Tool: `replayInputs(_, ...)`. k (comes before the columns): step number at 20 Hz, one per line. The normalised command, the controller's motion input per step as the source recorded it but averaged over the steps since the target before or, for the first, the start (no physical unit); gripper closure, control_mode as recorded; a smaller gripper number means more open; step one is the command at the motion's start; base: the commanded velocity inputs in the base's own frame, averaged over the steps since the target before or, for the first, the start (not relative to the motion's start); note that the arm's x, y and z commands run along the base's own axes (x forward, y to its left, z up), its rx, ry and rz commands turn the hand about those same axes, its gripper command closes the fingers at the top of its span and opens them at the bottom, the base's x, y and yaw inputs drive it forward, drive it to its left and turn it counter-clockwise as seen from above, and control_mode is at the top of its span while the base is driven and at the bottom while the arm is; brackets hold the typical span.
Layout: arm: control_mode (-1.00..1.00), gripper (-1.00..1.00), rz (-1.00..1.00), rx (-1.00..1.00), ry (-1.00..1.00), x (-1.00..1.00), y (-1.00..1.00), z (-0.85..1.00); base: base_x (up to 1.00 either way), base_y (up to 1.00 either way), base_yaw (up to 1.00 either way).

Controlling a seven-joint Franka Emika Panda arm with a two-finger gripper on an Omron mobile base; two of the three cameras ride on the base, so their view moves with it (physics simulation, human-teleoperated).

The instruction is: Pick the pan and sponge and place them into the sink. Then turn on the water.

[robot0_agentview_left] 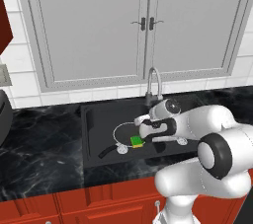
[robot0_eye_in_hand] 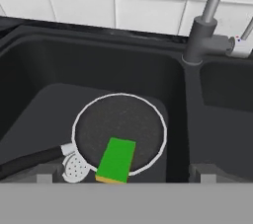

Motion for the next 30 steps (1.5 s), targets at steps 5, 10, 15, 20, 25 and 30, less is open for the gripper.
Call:
replayInputs(5,-1.00,-1.00,0.02,0.02,-0.07,-0.12,-0.41,0.15,0.00,0.00,0.00)
replayInputs(10,-1.00,-1.00,0.05,0.00,-0.05,-0.05,-0.43,0.00,0.00,0.00,0.00)
replayInputs(15,-1.00,-1.00,0.07,0.00,-0.07,-0.08,-0.49,0.00,0.00,0.00,0.00)
replayInputs(20,-1.00,-1.00,0.05,0.00,-0.09,-0.01,-0.52,0.00,0.00,0.00,0.00)
replayInputs(25,-1.00,-1.00,0.05,0.00,-0.07,0.01,-0.46,0.00,0.00,0.00,0.00)
replayInputs(30,-1.00,-1.00,0.03,0.01,-0.01,0.20,-0.36,0.00,0.00,0.00,0.00)
